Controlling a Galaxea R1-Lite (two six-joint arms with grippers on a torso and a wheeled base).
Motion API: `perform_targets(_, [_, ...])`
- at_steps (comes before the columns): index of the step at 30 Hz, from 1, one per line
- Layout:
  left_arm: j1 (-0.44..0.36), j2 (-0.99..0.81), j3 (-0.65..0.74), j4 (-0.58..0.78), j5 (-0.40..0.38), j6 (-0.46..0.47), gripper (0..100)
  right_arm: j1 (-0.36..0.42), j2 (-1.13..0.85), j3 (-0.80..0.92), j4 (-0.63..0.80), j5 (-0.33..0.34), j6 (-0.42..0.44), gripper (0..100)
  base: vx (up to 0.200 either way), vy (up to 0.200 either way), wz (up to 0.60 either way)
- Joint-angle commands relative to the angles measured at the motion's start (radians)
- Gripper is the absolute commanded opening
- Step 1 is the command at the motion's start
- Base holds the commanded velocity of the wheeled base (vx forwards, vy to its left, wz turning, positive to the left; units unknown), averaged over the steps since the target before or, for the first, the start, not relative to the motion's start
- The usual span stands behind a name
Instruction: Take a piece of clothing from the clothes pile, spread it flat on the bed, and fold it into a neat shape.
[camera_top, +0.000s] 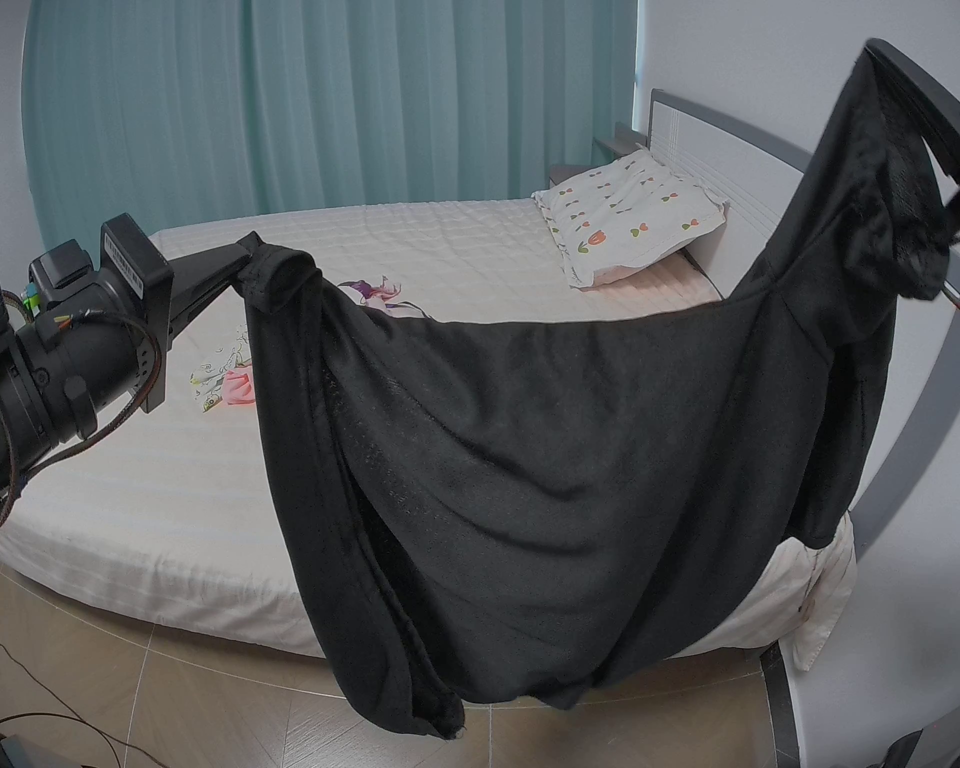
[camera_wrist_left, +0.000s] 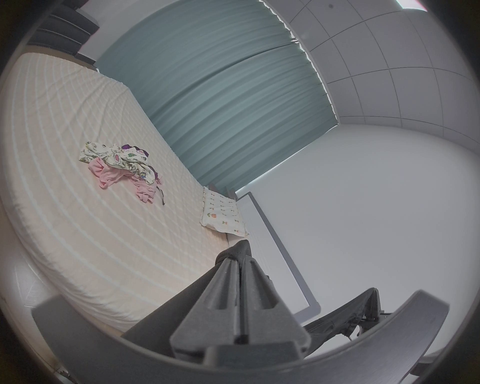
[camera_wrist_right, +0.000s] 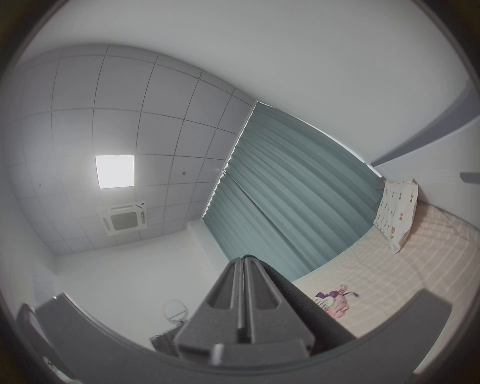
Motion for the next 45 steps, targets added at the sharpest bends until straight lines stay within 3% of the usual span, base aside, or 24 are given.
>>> perform_targets(1, [0.063,0.074,0.001,0.040,-0.001,0.000,0,-0.200,0.263,-0.178,0.066,0.091,0.016,0,0.000,0.000,0.00])
perform_targets(9, [0.094,0.219,0.013,0.032,-0.004,0.000,0,-0.269,0.550,-0.380,0.066,0.099,0.031,0,0.075,0.000,0.00])
perform_targets(20, [0.134,0.303,-0.007,-0.003,-0.004,0.001,0,-0.274,0.630,-0.518,0.097,0.105,0.030,0,0.200,0.000,0.00])
perform_targets(45, [0.188,0.479,-0.010,-0.127,-0.004,0.006,0,-0.323,0.753,-0.515,0.109,0.103,0.033,0,0.200,0.000,0.00])
